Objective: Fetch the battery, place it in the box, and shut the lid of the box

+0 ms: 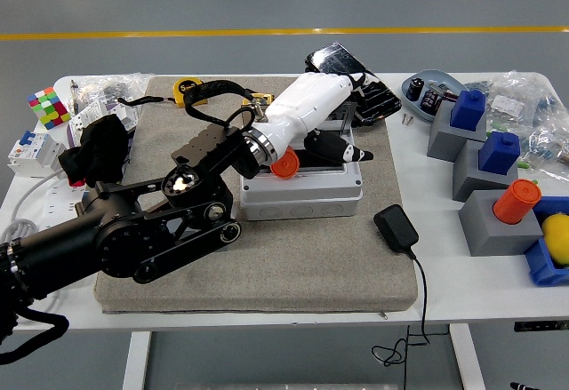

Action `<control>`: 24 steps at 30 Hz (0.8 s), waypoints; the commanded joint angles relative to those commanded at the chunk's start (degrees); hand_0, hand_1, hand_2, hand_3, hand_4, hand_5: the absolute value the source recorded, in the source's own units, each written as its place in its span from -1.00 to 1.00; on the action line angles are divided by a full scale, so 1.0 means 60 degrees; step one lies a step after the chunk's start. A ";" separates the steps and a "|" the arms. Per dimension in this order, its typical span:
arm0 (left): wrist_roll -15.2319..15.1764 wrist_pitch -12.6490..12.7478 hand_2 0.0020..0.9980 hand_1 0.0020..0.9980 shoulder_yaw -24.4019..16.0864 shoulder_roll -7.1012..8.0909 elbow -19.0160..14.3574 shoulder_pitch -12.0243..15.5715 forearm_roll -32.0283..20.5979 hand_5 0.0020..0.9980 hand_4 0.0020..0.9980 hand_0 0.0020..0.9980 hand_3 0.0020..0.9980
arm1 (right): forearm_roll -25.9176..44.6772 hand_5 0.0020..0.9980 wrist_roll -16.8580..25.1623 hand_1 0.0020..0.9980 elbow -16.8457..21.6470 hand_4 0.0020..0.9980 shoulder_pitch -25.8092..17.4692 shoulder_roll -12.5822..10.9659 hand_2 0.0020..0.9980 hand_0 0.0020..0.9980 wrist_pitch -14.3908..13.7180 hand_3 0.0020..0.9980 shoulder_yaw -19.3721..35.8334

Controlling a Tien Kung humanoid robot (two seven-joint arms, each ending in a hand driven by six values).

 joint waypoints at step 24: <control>0.0835 -0.0943 0.00 -0.05 -0.0961 0.3410 -0.2659 0.2194 -0.0657 -0.20 1.00 -0.50 0.04 | -0.0129 -0.03 0.0020 0.32 -0.0007 0.81 -0.0123 -0.0082 0.24 0.33 0.0000 0.06 0.0399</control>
